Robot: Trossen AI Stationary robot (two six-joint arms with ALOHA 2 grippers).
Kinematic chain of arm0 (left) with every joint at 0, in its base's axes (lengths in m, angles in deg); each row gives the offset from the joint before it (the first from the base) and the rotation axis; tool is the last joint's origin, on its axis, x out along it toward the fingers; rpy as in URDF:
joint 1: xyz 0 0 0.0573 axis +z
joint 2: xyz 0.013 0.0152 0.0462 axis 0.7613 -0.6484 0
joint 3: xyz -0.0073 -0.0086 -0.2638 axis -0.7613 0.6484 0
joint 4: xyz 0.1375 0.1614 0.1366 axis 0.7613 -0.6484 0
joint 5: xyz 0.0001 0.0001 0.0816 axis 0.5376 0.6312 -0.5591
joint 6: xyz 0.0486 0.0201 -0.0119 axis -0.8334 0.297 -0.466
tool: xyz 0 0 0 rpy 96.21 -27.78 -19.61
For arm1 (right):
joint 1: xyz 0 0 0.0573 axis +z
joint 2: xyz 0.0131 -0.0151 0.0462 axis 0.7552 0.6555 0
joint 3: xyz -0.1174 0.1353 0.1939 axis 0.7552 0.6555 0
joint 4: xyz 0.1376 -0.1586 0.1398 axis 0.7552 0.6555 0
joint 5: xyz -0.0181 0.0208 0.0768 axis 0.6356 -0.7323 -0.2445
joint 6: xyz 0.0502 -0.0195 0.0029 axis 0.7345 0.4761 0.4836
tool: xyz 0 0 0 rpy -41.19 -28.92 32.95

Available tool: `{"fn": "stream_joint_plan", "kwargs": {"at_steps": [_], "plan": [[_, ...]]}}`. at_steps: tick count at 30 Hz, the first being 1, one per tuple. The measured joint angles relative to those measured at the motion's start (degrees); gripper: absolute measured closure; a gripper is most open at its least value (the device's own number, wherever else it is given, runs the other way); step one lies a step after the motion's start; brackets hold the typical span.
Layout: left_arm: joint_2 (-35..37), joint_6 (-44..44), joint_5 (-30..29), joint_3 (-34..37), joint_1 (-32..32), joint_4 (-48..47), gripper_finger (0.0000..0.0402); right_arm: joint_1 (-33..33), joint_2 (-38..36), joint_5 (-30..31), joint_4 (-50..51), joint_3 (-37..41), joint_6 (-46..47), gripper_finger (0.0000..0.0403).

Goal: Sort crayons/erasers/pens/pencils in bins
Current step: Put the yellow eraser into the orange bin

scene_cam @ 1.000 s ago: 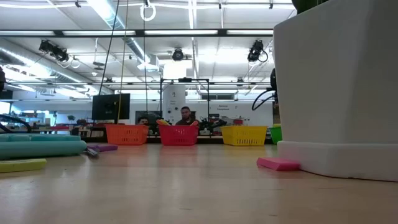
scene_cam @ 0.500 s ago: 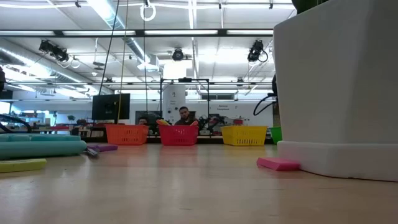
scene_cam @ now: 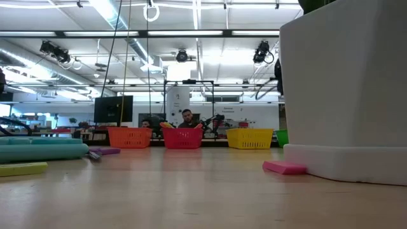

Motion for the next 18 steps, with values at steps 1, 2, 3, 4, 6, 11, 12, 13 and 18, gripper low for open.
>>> {"fn": "stream_joint_plan", "kwargs": {"at_steps": [1, 2, 3, 4, 6, 11, 12, 13, 18], "plan": [[0.0, 0.6, 0.0, 0.0, 0.4, -2.4, 0.0336, 0.0, -0.8, -0.2, 1.1, -1.2, 0.0, 0.0296], [0.0, -0.2, 0.0, 0.0, 0.6, -4.9, 0.0329, 0.0, -1.6, -0.8, 2.3, -2.3, 0.0, 0.0292], [0.0, -1.8, 0.0, 0.0, 0.6, -7.4, 0.0323, 0.0, -2.6, -1.6, 3.4, -3.2, -0.1, 0.0289], [0.0, -4.0, 0.2, 0.0, 0.5, -10.2, 0.0316, 0.0, -4.0, -2.5, 4.5, -4.0, -0.2, 0.0285], [0.0, -8.2, 0.5, 0.1, -0.2, -16.3, 0.0303, 0.2, -7.2, -4.5, 6.5, -5.4, 0.0, 0.028], [-0.1, -15.4, 0.5, 3.7, -3.9, -24.7, 0.0275, 1.8, -17.7, -9.3, 9.5, -6.0, 1.4, 0.0274], [-0.1, -15.5, 0.5, 5.1, -4.9, -24.5, 0.027, 2.4, -19.8, -9.8, 10.3, -6.0, 1.7, 0.0274], [-0.1, -15.5, 0.7, 6.6, -5.9, -24.4, 0.0265, 3.0, -21.9, -10.1, 11.0, -6.0, 2.3, 0.0274], [0.0, -8.9, 4.0, 16.3, -11.5, -24.7, 0.0242, 7.3, -31.4, -10.1, 13.2, -6.0, 6.2, 0.0274]]}}
